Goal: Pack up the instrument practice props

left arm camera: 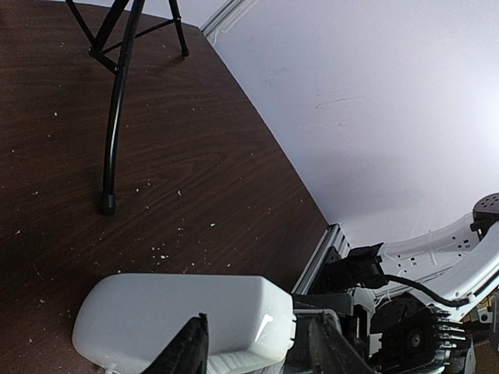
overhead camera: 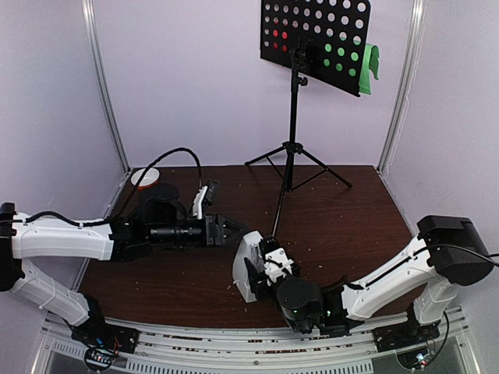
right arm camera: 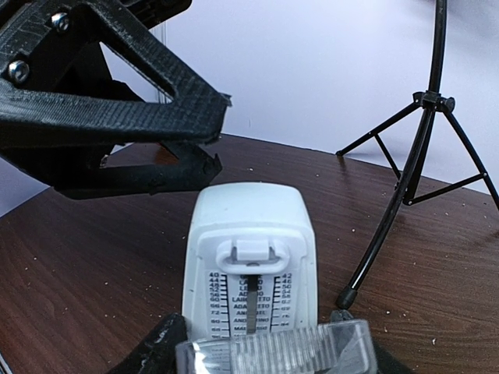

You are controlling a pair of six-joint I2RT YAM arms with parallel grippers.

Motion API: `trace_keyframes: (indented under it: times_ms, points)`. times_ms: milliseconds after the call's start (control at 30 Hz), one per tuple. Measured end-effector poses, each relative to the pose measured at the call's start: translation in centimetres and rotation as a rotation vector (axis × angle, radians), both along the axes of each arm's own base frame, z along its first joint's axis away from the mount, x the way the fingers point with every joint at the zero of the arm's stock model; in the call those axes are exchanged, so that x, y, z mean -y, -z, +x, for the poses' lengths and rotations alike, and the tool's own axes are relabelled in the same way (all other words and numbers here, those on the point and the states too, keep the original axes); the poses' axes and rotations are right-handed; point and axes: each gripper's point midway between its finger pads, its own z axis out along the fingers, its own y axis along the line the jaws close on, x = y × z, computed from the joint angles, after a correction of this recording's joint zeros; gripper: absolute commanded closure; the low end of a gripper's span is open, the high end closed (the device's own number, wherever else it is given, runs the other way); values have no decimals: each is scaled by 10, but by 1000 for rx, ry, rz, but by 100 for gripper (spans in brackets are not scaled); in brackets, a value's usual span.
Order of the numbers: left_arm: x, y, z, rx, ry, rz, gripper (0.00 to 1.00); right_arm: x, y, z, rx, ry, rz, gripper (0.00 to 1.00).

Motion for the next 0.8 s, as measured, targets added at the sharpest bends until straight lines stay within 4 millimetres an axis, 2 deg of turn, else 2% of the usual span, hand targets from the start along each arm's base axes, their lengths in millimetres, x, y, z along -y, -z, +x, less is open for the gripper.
trace_keyframes:
  times_ms: [467,800]
  points:
    - [1,0,-2,-2,11,-2,53,-2,1,2,-13,-2,1,32]
    - [1,0,-3,-4,18,-3,53,-5,18,4,-36,-26,-72,26]
